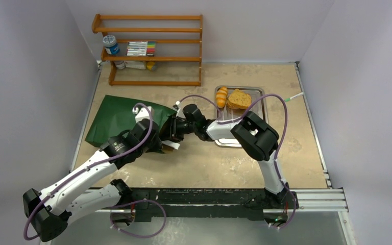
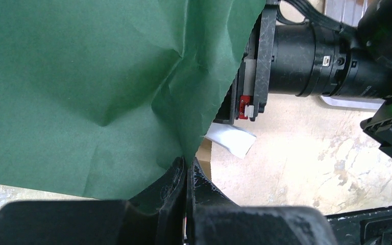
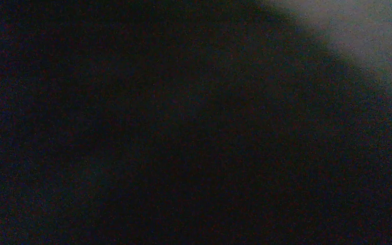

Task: Take the fake bread out of the paper bag
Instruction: Take out the fake bread from the paper bag.

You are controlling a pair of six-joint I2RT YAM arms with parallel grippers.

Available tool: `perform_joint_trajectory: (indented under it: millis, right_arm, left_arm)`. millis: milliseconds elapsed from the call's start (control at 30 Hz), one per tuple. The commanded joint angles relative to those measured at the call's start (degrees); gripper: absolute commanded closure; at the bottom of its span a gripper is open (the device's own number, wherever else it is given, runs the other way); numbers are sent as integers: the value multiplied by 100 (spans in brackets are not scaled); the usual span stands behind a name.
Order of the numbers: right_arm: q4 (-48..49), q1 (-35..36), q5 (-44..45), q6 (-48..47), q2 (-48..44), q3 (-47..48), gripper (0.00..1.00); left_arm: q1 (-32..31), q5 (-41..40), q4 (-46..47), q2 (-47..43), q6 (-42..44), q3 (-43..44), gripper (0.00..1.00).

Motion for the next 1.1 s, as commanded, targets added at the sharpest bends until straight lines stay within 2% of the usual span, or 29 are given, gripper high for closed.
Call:
perform_joint_trajectory:
  millis: [0, 67, 167, 567, 867, 1067]
  right_arm:
    - [265, 40, -250, -16, 18, 333, 73]
    - [251, 40, -378, 4, -12, 238, 89]
    - [404, 8, -485, 97, -166, -15, 100]
    - [473, -537, -359, -196, -1578, -1625, 100]
    - [226, -1115, -438, -545, -2656, -2653, 100]
    - [-67, -1371, -619, -793, -3165, -2921, 100]
  left_arm:
    - [-112, 148, 386, -4, -24, -34, 100]
    - [-116, 53, 381, -48, -64, -27, 100]
    - [-116, -190, 347, -158, -172, -25, 100]
    - [-116, -1285, -72, -155, -560, 180, 100]
    - [-116, -1449, -137, -75, -583, 241, 100]
    - [-116, -1595, -182, -79, -657, 251, 100]
